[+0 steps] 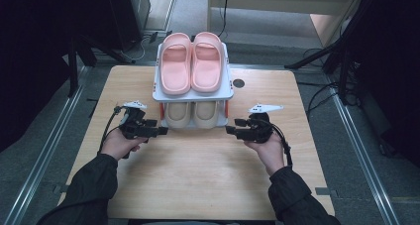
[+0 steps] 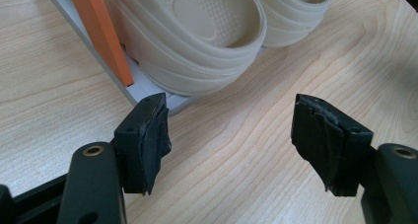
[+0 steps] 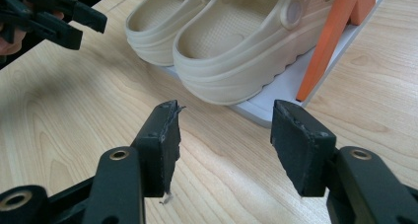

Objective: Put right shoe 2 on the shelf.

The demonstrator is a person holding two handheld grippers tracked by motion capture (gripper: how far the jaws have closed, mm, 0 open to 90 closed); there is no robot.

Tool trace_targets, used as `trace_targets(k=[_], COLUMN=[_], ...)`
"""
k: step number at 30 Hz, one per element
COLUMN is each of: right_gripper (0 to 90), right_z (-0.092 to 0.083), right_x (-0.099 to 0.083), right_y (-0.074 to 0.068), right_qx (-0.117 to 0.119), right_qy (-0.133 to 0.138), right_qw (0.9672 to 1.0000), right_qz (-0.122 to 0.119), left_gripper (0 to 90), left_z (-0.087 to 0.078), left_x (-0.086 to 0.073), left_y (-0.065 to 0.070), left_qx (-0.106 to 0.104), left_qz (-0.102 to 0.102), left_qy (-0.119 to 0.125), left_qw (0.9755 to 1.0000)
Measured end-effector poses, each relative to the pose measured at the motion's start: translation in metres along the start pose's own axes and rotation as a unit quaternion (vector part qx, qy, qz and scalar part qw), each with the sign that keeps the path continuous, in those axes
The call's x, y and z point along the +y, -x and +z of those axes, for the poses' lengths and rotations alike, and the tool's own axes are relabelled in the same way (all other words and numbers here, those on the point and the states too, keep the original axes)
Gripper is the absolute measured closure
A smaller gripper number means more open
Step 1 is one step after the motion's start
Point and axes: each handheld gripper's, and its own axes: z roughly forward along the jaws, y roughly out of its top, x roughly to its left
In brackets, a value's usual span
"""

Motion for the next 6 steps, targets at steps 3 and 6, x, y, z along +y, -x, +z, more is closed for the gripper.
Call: trace_targets(k=[3, 6], right_gripper=[43.1, 36.6], right_z=[0.0007, 0.0009], right_x=[0.0007, 0.0007], right_y=[0.0007, 0.0016], right_qx=[-0.001, 0.008], right_qy=[0.001, 0.008], right_qw=[1.0, 0.9999], right_qz=[-0.001, -0.003], left_gripper=[30.2, 29.4], left_z=[-0.0017, -0.0036], left_x=[-0.0012, -0.0011], left_y=[0.0012, 0.0021], left_qx=[0.0, -0.005], left_qz=[-0.002, -0.004], left_qy=[0.002, 0.012], left_qw=[1.0, 0.9999])
